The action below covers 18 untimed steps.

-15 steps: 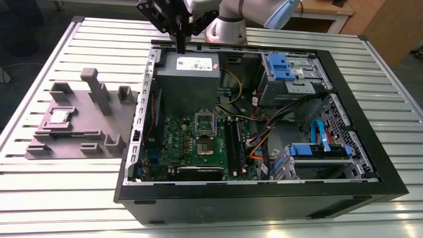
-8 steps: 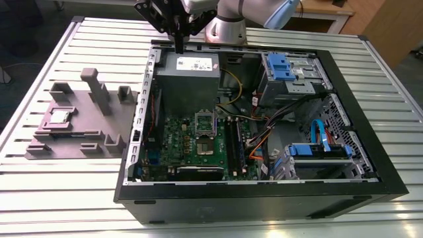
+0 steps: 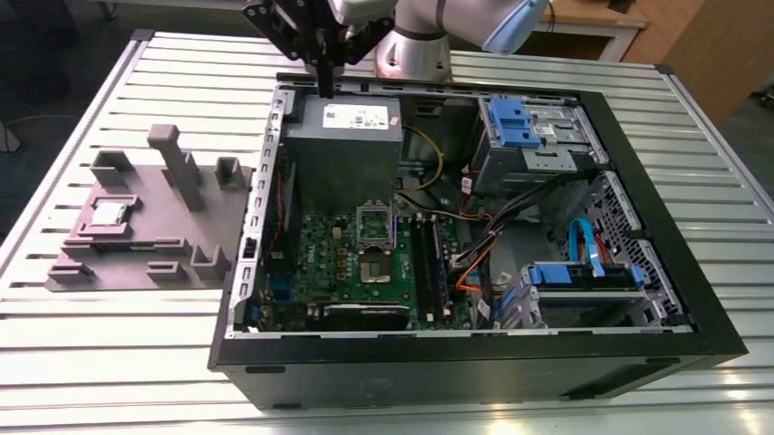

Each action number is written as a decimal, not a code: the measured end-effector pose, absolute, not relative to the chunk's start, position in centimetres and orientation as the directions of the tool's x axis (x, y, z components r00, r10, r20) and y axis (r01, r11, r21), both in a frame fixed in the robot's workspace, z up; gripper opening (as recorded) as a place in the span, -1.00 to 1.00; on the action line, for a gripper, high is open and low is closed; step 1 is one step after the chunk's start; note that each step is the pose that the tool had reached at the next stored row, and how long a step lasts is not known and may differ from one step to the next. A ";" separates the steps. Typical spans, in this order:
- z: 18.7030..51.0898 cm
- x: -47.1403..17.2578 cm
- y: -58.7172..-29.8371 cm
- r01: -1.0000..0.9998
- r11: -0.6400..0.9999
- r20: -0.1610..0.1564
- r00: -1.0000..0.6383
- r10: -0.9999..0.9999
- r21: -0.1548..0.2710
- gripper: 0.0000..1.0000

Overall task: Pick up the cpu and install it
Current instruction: 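Reach for the cpu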

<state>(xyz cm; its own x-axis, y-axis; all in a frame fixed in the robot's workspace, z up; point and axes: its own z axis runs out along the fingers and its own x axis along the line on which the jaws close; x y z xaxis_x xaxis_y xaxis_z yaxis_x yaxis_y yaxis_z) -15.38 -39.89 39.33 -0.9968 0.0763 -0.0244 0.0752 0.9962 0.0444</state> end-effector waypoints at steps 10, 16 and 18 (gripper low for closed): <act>39.3 -15.8 -39.9 0.075 0.996 -0.024 -0.997 0.076 0.044 -0.79; 39.3 -15.9 -39.9 0.075 0.996 -0.025 -0.997 0.076 0.044 -0.79; 39.3 -16.0 -39.9 0.075 0.996 -0.024 -0.997 0.076 0.044 -0.79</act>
<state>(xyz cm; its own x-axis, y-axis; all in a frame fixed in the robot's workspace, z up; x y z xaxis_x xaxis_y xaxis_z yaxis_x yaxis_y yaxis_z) -16.05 -39.90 39.33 -0.9968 0.0762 -0.0245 0.0751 0.9962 0.0444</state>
